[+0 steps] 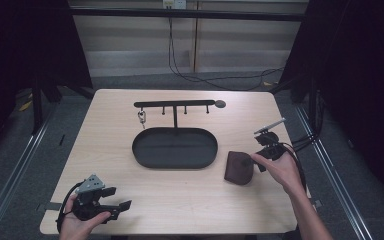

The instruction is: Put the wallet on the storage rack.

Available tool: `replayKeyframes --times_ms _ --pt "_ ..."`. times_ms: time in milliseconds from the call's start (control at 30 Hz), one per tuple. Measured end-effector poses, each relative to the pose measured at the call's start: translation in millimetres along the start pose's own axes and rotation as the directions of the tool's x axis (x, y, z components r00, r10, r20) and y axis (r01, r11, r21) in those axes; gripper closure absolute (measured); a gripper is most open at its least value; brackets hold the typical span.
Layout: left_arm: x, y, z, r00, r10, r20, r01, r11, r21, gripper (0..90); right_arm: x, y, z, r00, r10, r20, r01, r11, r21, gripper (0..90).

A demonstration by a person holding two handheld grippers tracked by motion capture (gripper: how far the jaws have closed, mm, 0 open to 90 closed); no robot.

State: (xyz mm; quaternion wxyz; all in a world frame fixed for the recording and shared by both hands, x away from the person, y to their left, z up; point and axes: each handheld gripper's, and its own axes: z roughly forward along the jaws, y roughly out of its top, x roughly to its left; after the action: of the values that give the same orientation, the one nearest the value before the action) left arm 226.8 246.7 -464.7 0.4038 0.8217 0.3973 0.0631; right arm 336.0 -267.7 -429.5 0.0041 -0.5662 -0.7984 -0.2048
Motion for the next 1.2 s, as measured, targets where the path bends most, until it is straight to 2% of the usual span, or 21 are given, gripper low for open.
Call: replayKeyframes --times_ms 167,267,300,433,500,700,867,1000,1200 --pt "-0.1 0.2 -1.4 0.9999 0.013 0.009 -0.013 0.9999 0.002 22.9 -1.4 10.6 8.2 0.9997 -0.011 0.021 0.01 0.999 0.045 18.8" --pt "0.2 0.3 -2.2 0.9996 0.018 0.024 -0.017 0.9998 -0.009 22.4 -4.4 17.4 12.2 1.0 -0.008 0.004 0.008 0.998 0.065 18.1" --pt "0.3 0.5 -2.7 0.9995 0.019 0.024 -0.018 0.9998 -0.01 22.2 -5.1 19.4 14.4 0.9998 -0.01 0.02 0.008 0.997 0.074 17.9" --pt "2.4 1.1 -2.5 0.9999 0.004 0.016 -0.004 0.9999 -0.017 19.5 -7.0 24.4 23.9 0.9996 -0.007 0.027 0.004 0.994 0.113 18.7" --pt "3.6 1.2 -2.4 0.9999 0.001 0.016 -0.001 0.9999 -0.016 19.5 -5.8 25.7 29.3 0.9999 -0.008 0.012 0.006 0.992 0.123 19.9" --pt "2.9 0.7 -2.0 0.9997 0.004 0.023 -0.004 0.9999 -0.012 19.5 -3.3 28.7 41.3 0.9996 -0.003 0.03 -0.001 0.988 0.152 18.1" --pt "4.7 1.1 -3.0 0.9997 0.009 0.022 -0.008 0.9999 -0.012 19.5 -4.1 30.3 45.8 0.9996 0.015 0.026 -0.019 0.987 0.159 15.6" --pt "4.4 1.2 -2.5 0.9996 0.009 0.026 -0.009 0.9999 -0.012 19.5 -2.5 33.4 45.8 0.9999 0.013 0.005 -0.013 0.984 0.176 24.4" --pt "3.9 0.8 -2.1 0.9996 0.008 0.028 -0.008 0.9999 -0.009 19.5 1.8 37.0 45.2 0.9998 0.002 0.021 -0.006 0.982 0.189 28.2"
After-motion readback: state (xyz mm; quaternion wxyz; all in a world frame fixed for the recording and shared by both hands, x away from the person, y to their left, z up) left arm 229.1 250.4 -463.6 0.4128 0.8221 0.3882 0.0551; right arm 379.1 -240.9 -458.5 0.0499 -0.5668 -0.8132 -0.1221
